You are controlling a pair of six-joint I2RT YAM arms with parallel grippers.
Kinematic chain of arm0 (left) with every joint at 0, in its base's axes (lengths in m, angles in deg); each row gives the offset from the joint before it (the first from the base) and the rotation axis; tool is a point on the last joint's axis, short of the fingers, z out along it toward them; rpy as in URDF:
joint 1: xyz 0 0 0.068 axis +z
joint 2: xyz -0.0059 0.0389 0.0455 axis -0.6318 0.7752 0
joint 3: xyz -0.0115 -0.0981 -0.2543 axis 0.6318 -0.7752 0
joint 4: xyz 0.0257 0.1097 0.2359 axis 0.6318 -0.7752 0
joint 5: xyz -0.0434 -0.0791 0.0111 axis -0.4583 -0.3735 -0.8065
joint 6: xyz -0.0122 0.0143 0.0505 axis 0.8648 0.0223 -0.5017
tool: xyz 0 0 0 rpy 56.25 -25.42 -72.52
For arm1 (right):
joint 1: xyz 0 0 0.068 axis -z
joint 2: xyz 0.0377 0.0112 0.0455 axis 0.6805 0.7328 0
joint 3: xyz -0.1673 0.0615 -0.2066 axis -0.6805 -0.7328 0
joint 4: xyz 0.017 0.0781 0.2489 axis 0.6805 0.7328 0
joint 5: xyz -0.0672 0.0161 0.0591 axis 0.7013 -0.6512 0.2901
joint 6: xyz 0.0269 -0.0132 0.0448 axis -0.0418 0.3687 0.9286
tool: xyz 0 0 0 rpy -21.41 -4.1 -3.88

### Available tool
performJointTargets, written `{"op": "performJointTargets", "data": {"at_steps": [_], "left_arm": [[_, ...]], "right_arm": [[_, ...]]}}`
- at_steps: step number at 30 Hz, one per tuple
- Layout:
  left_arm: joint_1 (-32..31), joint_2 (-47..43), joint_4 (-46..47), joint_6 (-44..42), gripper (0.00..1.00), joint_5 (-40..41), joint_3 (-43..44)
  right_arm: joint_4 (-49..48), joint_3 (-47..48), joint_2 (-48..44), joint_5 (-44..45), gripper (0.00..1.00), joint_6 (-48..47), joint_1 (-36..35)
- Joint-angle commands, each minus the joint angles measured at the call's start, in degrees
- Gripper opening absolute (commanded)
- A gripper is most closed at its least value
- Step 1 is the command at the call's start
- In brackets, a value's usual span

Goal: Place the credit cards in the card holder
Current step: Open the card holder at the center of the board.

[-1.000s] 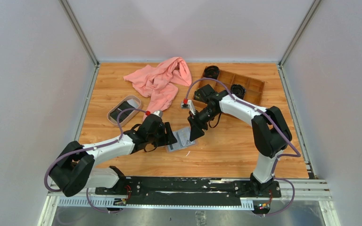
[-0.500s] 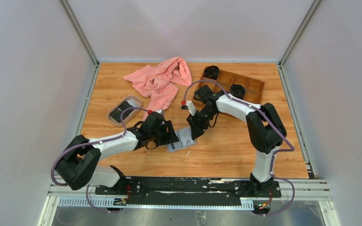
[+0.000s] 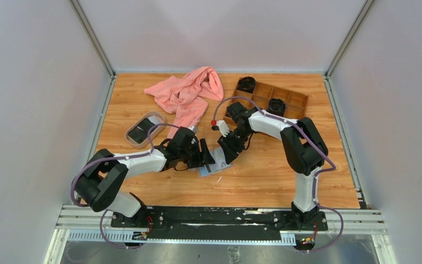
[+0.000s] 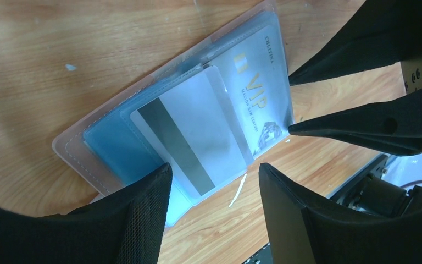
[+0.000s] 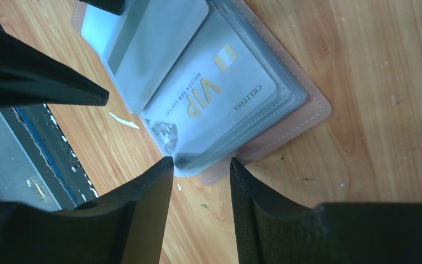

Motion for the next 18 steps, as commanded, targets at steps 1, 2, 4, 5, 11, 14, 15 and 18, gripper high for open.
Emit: {"op": "performJointTargets", "data": {"at_steps": [1, 2, 4, 5, 11, 14, 15, 18], "left_arm": [[0.4, 2.4, 1.9, -2.0, 0.65, -3.3, 1.9], [0.5, 2.6, 2.1, -2.3, 0.65, -3.6, 2.2], [0.6, 2.6, 2.8, -2.3, 0.65, -4.4, 2.4], [0.6, 2.5, 3.1, -2.3, 0.65, -4.7, 2.4], [0.9, 0.9, 5.4, -1.4, 0.65, -5.3, 1.6], [1.1, 0.6, 6.0, -1.2, 0.65, -5.7, 1.5], [1.2, 0.5, 6.1, -1.2, 0.65, -5.6, 1.4], [1.8, -0.4, 6.0, -1.7, 0.65, -5.6, 0.6]], "right_arm": [[0.9, 1.6, 0.5, -0.3, 0.46, 0.5, -0.7], [0.8, 1.6, 0.4, -0.7, 0.46, 0.4, -0.7], [1.1, 1.6, 0.3, -1.9, 0.46, 0.4, -0.8], [1.1, 1.7, 0.3, -2.0, 0.46, 0.4, -0.8], [1.3, 1.8, -0.5, -3.1, 0.46, 0.4, -0.6], [1.3, 1.8, -1.2, -2.8, 0.46, 0.3, -0.5], [1.4, 1.9, -1.7, -2.1, 0.46, 0.1, -0.3], [1.4, 1.9, -4.6, -0.3, 0.47, -0.6, 0.6]]}}
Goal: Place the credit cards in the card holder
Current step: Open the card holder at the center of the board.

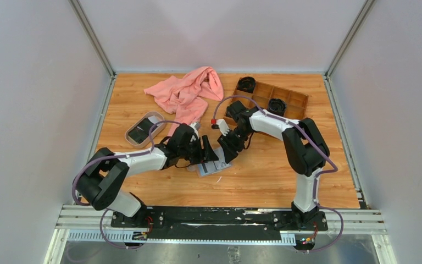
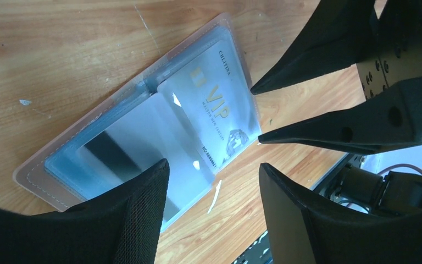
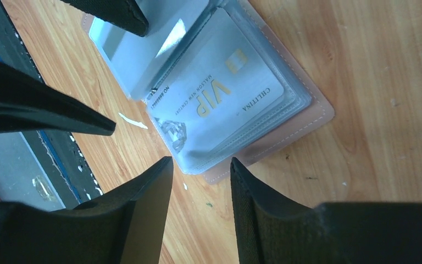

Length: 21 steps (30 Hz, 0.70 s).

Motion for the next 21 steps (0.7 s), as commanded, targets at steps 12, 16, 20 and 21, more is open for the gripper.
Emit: {"op": "performJointTargets", "data": {"at_steps": [12, 16, 20, 21], "left_arm": [[2.5, -13.6, 1.4, -3.3, 0.64, 1.1, -6.4], [3.1, -15.4, 1.4, -3.3, 0.60, 1.7, -8.9], [3.8, -15.3, 1.5, -3.3, 0.54, 2.1, -10.6], [4.0, -15.3, 1.5, -3.3, 0.53, 2.3, -10.9]], "right_arm": [[-3.9, 0.4, -6.0, -20.5, 0.45, 5.2, 1.2], [-5.7, 3.1, -0.3, -23.8, 0.33, 10.3, -0.4], [-5.8, 5.2, 3.9, -22.0, 0.24, 12.0, -2.8], [-5.7, 5.4, 4.5, -20.7, 0.23, 12.3, -3.2]]}}
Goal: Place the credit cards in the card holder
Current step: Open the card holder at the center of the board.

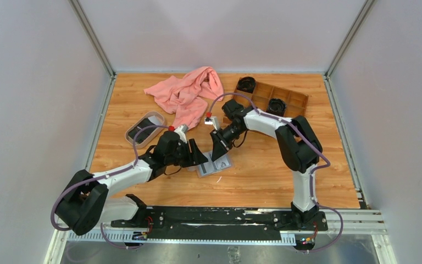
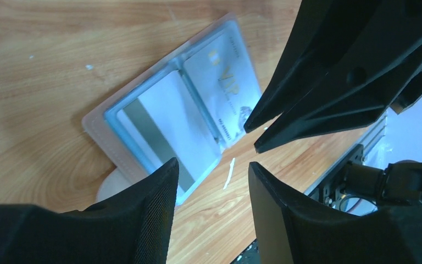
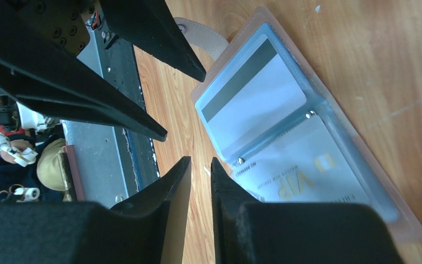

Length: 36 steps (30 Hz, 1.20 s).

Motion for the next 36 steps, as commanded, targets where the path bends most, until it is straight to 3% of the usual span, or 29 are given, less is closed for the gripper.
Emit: {"op": "performJointTargets", "data": {"at_steps": [1, 10, 20, 36], "left_arm": [[1.0, -0.2, 0.3, -1.0, 0.52, 1.2, -1.9], [1.4, 1.9, 0.3, -1.6, 0.52, 1.0, -1.7], [1.5, 5.6, 0.3, -1.5, 0.54, 1.1, -1.8], [1.6, 9.2, 1.9, -0.2, 0.54, -1.7, -0.6]], "right_arm": [[-0.2, 2.4, 3.2, 0.2, 0.23, 3.8, -2.8], [0.0, 4.3, 8.1, 3.3, 0.23, 5.5, -3.9], [-0.1, 4.6, 9.3, 13.4, 0.19, 8.8, -5.1], [0.2, 4.7, 9.7, 14.5, 0.20, 8.9, -5.1]]}}
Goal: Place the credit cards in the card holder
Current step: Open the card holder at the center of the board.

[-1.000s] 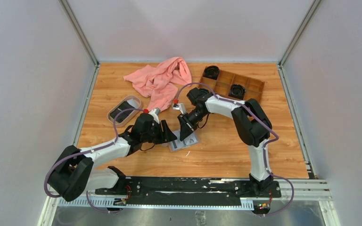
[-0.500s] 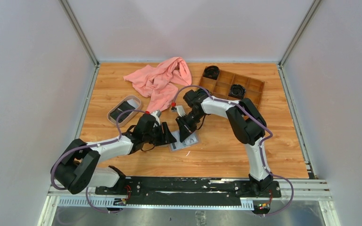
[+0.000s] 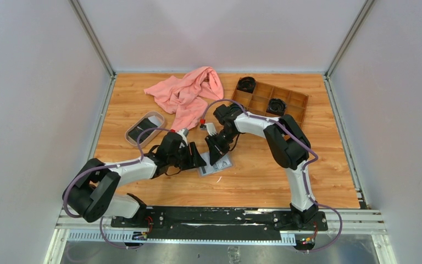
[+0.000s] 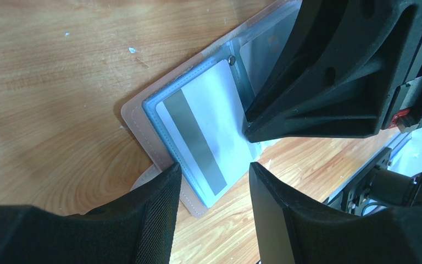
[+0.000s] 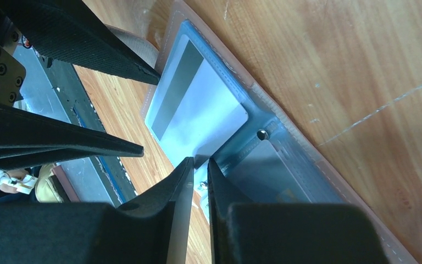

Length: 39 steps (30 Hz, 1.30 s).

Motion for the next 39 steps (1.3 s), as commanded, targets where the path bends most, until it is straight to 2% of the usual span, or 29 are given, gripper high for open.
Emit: {"op": "performJointTargets", "data": {"at_steps": [1, 10, 23, 27, 34, 39], "left_arm": [[0.3, 2.1, 1.5, 0.8, 0.53, -1.9, 0.7], [0.3, 2.2, 6.4, 4.1, 0.46, -5.2, 0.3], [0.6, -2.4, 9.1, 7.6, 0.45, -6.0, -1.1], [0.6, -2.5, 9.2, 7.9, 0.45, -6.2, -0.9], [0.6, -0.9, 11.2, 8.4, 0.45, -7.6, -0.3], [0.6, 0.1, 12.2, 8.4, 0.50, -8.2, 0.6]], "right_arm": [[0.7, 0.7, 1.5, 2.9, 0.20, -0.6, -0.8], [1.4, 0.9, 1.4, 1.2, 0.24, -1.6, -0.8], [2.2, 1.5, 0.2, -0.7, 0.28, -2.6, -0.2], [2.4, 1.5, -0.6, -1.6, 0.35, -2.9, 0.6], [3.1, 1.4, -3.5, -3.3, 0.53, -4.1, 2.0], [4.0, 1.5, -5.7, -3.2, 0.61, -5.2, 3.3]]}}
